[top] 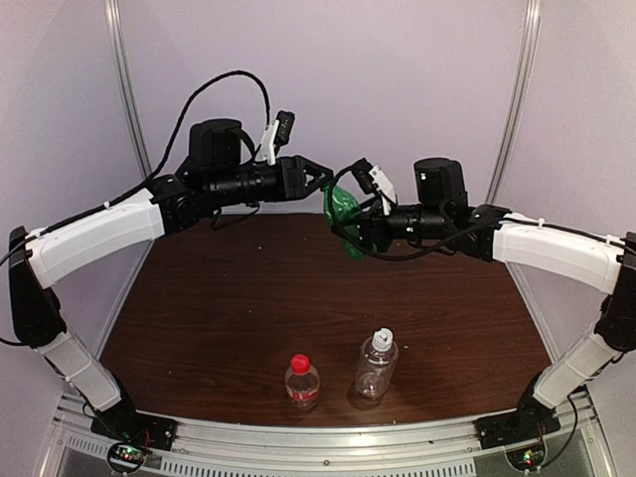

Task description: Unscrew the bottle caps

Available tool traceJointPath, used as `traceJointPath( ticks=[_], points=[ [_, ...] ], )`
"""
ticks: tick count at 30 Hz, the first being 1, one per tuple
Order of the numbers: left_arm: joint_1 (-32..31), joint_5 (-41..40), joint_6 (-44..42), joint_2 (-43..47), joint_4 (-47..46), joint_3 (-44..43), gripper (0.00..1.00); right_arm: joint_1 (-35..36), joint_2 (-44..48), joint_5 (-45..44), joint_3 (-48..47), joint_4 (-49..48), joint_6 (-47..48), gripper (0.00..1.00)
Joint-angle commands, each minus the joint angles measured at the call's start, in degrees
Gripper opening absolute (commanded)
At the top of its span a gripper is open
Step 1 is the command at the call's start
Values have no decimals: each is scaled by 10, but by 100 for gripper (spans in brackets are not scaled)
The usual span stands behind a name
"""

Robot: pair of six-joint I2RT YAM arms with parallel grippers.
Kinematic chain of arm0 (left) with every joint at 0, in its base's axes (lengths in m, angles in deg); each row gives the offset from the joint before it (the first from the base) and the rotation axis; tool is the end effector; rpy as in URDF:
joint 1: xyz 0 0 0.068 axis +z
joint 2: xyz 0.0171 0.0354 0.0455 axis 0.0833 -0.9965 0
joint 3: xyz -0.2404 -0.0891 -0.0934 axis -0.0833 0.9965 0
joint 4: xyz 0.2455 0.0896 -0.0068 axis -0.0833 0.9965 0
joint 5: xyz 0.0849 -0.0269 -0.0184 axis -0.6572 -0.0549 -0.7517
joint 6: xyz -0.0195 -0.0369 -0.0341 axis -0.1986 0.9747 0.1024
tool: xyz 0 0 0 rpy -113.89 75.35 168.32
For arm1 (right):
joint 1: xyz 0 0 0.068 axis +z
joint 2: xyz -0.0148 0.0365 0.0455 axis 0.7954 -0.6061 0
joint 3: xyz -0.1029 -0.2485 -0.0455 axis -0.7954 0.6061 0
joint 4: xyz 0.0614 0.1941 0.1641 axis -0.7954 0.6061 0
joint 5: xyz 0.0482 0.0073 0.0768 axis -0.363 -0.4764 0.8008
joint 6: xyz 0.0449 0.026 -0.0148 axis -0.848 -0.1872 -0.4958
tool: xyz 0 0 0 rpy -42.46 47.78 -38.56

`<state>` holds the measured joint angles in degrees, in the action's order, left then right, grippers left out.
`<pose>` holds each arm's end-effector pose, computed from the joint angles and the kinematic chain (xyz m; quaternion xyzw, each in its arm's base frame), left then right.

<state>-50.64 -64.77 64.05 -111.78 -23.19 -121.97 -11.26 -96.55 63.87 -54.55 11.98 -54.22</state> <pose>0.2585 -0.2806 0.4006 0.1532 0.7364 -0.5088 0.4187 0.2559 0.2495 0.3397 -0.4178 0.6735 0.3960 0.4636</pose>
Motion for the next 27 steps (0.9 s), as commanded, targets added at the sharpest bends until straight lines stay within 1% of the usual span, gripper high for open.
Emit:
traceJointPath(
  ticks=[1,6,9,11,15,18,19,22,25,27],
  points=[
    [8,49,-57,26,-7,-14,45,-15,28,-10,10,9,-8,49],
    [25,123,-119,55,-7,2,71,-17,37,91,15,10,-8,52],
    [31,177,-165,68,5,3,80,-18,34,159,9,18,13,53],
    [33,216,-195,74,13,3,83,-17,30,203,2,24,16,54],
    [34,279,-241,80,26,2,85,-17,19,279,-13,28,11,57],
    [34,318,-268,81,27,2,85,-18,12,330,-20,12,0,58],
    [34,329,-273,81,27,2,85,-17,10,345,-20,3,-19,58],
    [34,344,-284,77,24,1,84,-17,3,379,-22,-18,-41,59],
    [33,340,-284,70,16,2,82,-17,-2,394,-26,-19,-54,59],
    [34,348,-274,62,4,2,79,-18,-6,397,-25,-36,-59,59]
  ],
)
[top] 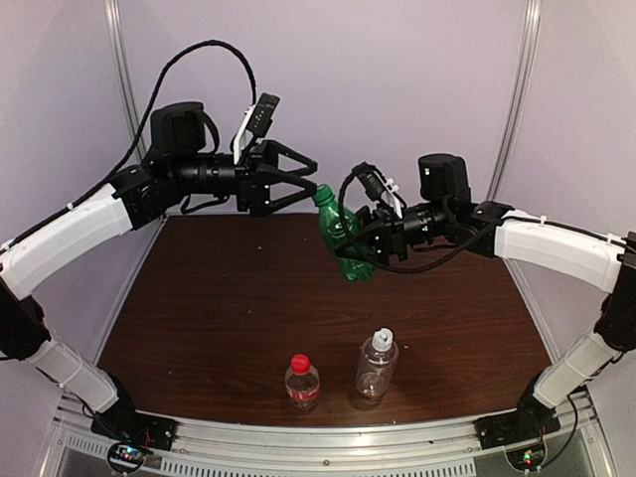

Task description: Unscrew the bottle caps

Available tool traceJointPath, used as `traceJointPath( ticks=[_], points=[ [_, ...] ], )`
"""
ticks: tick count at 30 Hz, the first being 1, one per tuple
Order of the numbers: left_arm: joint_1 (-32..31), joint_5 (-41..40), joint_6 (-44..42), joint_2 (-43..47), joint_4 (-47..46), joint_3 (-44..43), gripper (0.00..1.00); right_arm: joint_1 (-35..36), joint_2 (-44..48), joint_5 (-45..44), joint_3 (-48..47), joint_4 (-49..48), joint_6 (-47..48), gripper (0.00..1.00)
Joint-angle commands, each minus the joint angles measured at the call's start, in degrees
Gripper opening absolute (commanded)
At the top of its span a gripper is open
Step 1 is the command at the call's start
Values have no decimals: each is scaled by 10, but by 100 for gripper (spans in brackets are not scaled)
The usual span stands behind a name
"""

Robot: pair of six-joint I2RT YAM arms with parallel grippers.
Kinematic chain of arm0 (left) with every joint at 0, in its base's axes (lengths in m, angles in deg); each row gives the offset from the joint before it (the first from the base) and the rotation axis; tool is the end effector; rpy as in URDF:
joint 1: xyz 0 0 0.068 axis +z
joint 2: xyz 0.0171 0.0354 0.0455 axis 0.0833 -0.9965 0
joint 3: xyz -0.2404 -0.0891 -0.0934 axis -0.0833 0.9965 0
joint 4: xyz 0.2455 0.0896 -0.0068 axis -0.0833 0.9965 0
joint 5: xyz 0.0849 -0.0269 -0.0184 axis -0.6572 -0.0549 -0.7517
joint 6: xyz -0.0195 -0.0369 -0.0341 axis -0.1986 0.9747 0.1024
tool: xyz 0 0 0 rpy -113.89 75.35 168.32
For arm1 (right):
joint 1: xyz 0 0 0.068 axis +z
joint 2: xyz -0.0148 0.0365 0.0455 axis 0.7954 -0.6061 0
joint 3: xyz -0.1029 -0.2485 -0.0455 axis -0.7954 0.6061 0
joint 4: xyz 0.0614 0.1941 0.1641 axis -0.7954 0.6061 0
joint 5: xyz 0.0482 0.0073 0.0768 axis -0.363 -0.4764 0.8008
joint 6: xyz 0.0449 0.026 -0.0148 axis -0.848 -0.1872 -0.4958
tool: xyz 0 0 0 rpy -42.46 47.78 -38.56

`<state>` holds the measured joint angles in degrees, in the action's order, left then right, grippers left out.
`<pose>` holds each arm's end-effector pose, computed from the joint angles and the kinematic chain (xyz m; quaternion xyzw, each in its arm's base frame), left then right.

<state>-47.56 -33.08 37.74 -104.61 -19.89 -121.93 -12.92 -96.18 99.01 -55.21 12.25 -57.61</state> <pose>0.2260 -0.2450 0.4377 0.4532 0.5641 -0.5443 0.4244 0.2411 0.2427 0.3500 -0.5163 0.5416 0.5854 0.3121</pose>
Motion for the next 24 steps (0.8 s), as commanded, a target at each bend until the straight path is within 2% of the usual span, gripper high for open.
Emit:
traceJointPath(
  ticks=[1,10,15,18,24],
  points=[
    [3,35,-4,-14,-35,1,77,-1,-10,48,-18,-45,-29,59],
    [2,58,26,-40,-56,5,59,-1,-17,55,-19,-71,-49,58],
    [2,68,43,-48,-75,5,42,0,-21,55,-18,-73,-51,58],
    [2,69,50,-50,-84,6,36,0,-22,52,-18,-69,-49,57],
    [2,52,62,-48,-88,5,24,-1,-21,9,-24,-42,-32,55]
  ],
)
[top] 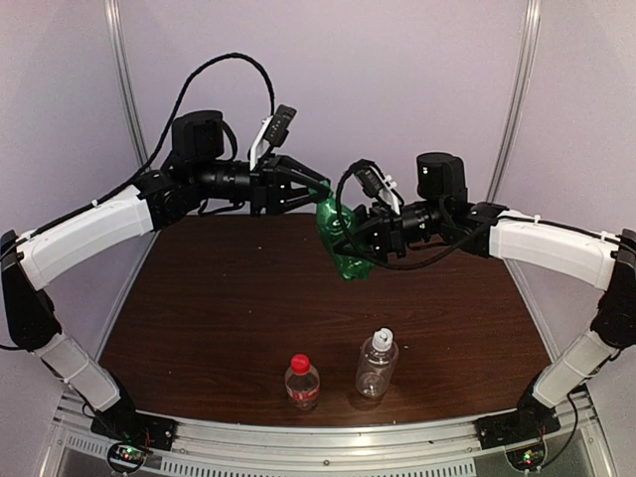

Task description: Unscrew the bottle caps

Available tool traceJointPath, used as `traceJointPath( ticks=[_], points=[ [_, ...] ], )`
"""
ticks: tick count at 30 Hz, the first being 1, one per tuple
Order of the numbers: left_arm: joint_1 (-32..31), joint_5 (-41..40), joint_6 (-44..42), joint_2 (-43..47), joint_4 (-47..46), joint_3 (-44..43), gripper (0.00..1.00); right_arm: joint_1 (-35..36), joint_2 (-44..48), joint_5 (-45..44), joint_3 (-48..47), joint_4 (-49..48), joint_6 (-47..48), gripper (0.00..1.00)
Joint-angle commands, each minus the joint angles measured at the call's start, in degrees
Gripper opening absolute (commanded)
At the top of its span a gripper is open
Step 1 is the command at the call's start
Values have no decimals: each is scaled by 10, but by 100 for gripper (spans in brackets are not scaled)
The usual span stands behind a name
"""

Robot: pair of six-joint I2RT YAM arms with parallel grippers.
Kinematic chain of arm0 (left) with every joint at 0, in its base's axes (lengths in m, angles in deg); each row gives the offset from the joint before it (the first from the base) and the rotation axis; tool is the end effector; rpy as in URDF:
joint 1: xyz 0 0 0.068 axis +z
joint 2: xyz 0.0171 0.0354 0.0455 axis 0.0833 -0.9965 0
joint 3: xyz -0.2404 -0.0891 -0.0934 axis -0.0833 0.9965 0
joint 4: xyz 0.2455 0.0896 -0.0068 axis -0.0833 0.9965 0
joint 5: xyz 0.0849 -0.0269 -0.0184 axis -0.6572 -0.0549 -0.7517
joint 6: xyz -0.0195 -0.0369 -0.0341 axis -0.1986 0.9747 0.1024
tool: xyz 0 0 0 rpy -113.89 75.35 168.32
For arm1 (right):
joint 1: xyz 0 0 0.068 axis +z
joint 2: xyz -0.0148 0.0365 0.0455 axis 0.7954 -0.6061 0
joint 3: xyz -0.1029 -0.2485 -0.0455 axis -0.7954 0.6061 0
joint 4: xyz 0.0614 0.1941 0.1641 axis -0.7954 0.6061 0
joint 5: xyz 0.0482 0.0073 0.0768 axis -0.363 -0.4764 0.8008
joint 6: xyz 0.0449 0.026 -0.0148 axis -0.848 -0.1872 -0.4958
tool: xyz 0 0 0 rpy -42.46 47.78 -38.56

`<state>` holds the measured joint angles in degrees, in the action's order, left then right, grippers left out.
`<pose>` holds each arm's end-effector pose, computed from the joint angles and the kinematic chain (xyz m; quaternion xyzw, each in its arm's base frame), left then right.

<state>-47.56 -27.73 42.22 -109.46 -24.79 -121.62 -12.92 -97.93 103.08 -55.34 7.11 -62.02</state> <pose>0.2428 -0.2635 0.4168 0.4548 0.5618 -0.5809 0.3743 0.2459 0.2479 0.3491 -0.5168 0.5225 0.6123 0.2917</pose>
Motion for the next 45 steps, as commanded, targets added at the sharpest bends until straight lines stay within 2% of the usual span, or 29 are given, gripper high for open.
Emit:
traceJointPath(
  ticks=[1,3,7,11,14,16,21,26,32,38,41,45],
  points=[
    [2,-12,23,1,-39,2,21,-1,-2,-47,-25,19,18,54],
    [2,-42,43,4,-39,0,14,0,0,-91,-30,42,31,53],
    [2,-154,115,9,-34,-2,10,0,7,-208,-36,75,53,53],
    [-15,-291,194,13,4,-7,10,1,15,-310,-25,77,62,53],
    [-46,-394,197,13,54,-26,10,4,21,-378,-16,69,61,53],
    [-54,-419,209,12,51,-20,12,6,22,-407,-15,69,59,53],
    [-54,-408,214,11,28,-11,24,8,23,-406,-15,74,62,53],
    [-49,-357,173,15,5,-10,40,9,26,-374,-17,87,70,53],
    [-29,-299,122,38,17,-5,61,7,39,-285,-13,86,97,55],
    [-22,-229,26,70,27,6,82,5,35,-176,-17,91,102,55],
    [-21,-187,-13,77,45,3,87,5,31,-130,-21,88,99,56],
    [-20,-117,-55,80,58,0,87,5,23,-67,-29,88,91,57]
  ],
)
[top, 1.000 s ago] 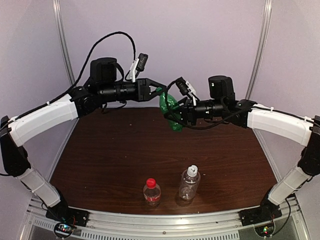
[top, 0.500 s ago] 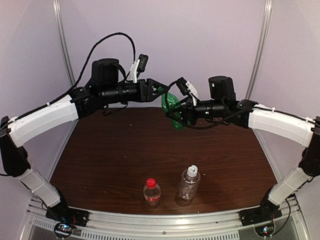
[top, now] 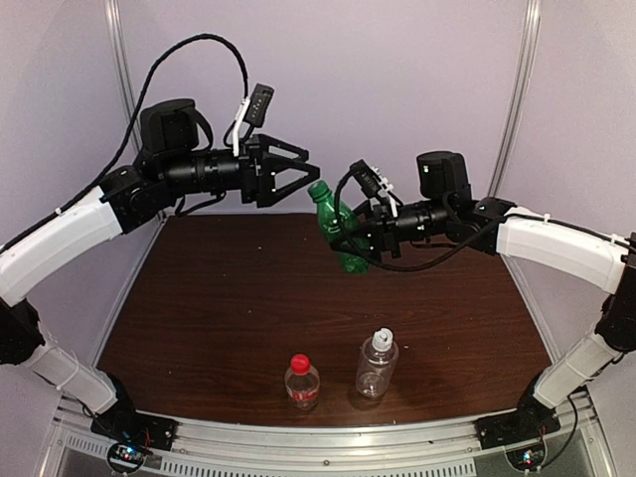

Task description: Unscrew the bottle caps

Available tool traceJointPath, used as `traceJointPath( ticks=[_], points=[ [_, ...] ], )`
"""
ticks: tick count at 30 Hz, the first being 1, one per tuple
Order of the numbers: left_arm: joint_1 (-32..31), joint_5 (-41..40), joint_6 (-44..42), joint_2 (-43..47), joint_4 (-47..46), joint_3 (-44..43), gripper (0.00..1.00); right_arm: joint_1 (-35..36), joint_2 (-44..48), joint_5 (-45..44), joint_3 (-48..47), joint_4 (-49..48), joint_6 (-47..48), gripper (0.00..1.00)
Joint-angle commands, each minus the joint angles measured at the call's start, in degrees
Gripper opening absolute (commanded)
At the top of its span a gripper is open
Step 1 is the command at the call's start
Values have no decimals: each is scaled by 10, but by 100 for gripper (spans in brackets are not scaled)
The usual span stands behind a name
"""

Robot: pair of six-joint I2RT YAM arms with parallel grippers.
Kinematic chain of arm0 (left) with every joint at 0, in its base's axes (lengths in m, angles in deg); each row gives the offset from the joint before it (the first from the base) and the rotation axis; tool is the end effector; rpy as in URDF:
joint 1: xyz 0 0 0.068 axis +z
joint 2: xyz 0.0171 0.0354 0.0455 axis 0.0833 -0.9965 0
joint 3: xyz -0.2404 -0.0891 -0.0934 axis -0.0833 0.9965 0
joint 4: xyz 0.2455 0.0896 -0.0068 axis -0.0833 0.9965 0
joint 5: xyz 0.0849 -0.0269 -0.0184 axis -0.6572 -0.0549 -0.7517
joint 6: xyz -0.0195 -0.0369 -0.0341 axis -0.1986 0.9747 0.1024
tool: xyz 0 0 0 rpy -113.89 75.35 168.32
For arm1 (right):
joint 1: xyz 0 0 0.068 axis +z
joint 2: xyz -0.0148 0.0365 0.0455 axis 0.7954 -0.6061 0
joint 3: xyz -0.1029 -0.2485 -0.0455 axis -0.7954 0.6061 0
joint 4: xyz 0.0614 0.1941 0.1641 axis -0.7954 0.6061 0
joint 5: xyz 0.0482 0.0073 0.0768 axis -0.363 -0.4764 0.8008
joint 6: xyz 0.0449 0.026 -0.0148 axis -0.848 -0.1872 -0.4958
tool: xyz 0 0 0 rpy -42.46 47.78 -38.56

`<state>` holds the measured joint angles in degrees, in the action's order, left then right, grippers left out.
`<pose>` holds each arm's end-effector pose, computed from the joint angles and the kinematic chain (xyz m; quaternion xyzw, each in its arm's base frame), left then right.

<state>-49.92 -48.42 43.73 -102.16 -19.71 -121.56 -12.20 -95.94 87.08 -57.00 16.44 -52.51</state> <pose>0.2155 -0.2437 0.4481 0.3612 0.6208 -0.5139 0.4691 0.2434 0.2453 0.3536 -0.5046 0.5843 0.5149 0.3727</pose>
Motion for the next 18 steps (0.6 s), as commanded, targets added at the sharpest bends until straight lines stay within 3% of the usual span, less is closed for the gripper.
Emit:
traceJointPath(
  ticks=[1,6,18],
  points=[
    [4,104,-78,8,7,0,87,-3,1,107,-14,-7,-7,57],
    [4,135,-90,1,3,0,85,-3,-8,172,-17,-27,-33,57],
    [4,206,-44,-49,-30,-11,52,-2,-14,196,-16,-47,-55,57]
  ],
)
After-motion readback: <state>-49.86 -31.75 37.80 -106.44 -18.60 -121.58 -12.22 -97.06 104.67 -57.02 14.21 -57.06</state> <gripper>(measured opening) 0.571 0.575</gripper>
